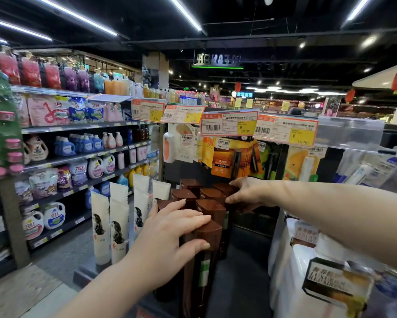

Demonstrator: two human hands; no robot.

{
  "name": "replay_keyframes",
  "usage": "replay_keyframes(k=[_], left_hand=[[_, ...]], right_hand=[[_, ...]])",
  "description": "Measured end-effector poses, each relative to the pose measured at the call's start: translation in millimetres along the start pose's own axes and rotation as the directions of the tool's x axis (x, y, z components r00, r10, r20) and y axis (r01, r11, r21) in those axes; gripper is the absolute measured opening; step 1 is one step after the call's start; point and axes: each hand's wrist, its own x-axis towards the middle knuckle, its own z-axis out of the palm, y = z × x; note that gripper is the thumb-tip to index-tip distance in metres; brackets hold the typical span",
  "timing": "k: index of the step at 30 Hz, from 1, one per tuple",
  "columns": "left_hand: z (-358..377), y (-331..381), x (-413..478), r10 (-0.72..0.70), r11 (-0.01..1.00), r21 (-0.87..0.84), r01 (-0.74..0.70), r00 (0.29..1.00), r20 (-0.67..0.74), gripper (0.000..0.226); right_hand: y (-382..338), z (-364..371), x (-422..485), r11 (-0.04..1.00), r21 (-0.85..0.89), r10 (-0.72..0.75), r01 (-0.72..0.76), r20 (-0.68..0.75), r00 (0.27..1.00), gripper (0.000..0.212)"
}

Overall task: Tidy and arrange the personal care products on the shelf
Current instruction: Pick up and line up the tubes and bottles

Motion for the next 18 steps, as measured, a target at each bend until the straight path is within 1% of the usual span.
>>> replay_keyframes(k=[3,7,10,14,16,18], left_hand=[[0.6,-0.3,0.4,-0.001,1.000,0.008,0.001,1.000,0.009,0.051],[1.2,-2.5,0.2,0.007,1.000,0.003,-0.007,1.000,0.011,0.048],[3.6,-4.7,-0.6,0.020,1.000,-0.009,-0.020,1.000,0.003,0.044],[7.9,-6.5,-2.3,0.037,0.999,0.000,-0.037,0.999,-0.015,0.045],[9.1,-7.4,-2.4,0.038,0.999,0.023,-0.037,0.999,-0.034,0.046],[9.5,-7.7,-2.3,0.035,0.999,0.043,-0.033,0.998,-0.047,0.049]], right_hand=[[-0.3,5.2,1.1,0.999,0.039,0.008,-0.007,-0.040,0.999,0.060],[-2.8,6.5,0.6,0.999,0.045,0.020,-0.019,-0.028,0.999,0.063],[-4.0,5.4,-1.3,0.999,0.022,0.042,-0.042,-0.029,0.999,0.067],[-7.1,1.5,-6.9,0.996,-0.020,0.084,-0.084,-0.014,0.996,0.077],[-8.2,-1.8,-11.0,0.994,-0.043,0.097,-0.097,-0.002,0.995,0.073],[-8.5,-5.3,-15.9,0.991,-0.094,0.097,-0.096,-0.001,0.995,0.058]])
